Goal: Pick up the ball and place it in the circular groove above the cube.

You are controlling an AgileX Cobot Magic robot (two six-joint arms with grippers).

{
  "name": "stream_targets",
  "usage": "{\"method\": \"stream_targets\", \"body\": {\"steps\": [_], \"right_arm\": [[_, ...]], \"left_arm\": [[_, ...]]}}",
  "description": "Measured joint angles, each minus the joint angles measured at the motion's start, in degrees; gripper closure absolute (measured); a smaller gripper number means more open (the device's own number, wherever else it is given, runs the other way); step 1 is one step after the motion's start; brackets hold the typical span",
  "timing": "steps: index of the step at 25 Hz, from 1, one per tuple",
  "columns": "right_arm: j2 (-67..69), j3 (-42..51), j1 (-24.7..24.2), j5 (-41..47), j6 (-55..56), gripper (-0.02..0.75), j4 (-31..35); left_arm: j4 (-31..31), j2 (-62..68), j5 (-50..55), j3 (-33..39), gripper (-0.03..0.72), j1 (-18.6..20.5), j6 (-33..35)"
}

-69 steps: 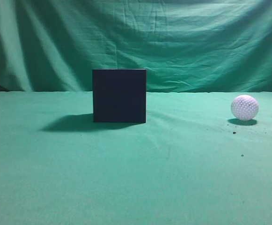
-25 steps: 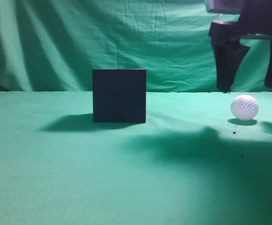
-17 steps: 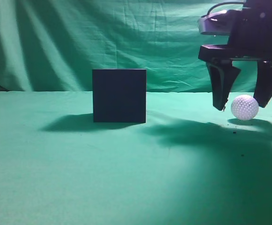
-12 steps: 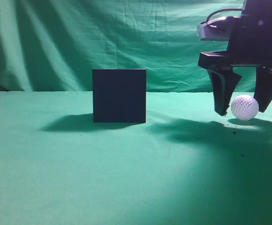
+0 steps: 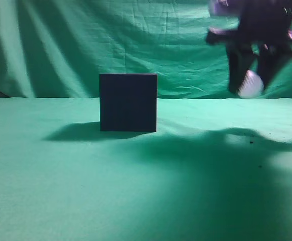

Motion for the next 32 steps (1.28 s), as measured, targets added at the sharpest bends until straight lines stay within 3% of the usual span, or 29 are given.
{"method": "stream_targets", "body": {"steps": [11,26,29,31,32], "right_arm": [[0.51,-16.35,16.24,6.28,0.12,0.428,3.76],[10.88,-23.3,17.72,5.79,-0.61,0.428,2.67],[10.88,-23.3,17.72,5.54,-0.83,0.273,2.2],[11.0,-23.41,17.72,5.42,-0.94,0.204,2.05],[11.11,-23.77,17.72,5.42,-0.94,0.209,1.99]], "left_arm": [[0.0,0.0,0.0,0.0,0.688,0.0,0.0],[0.0,0.0,0.0,0.0,0.688,0.0,0.0],[0.0,0.0,0.0,0.0,0.688,0.0,0.0],[0.0,0.0,0.0,0.0,0.688,0.0,0.0],[0.0,0.0,0.0,0.0,0.688,0.0,0.0]]}}
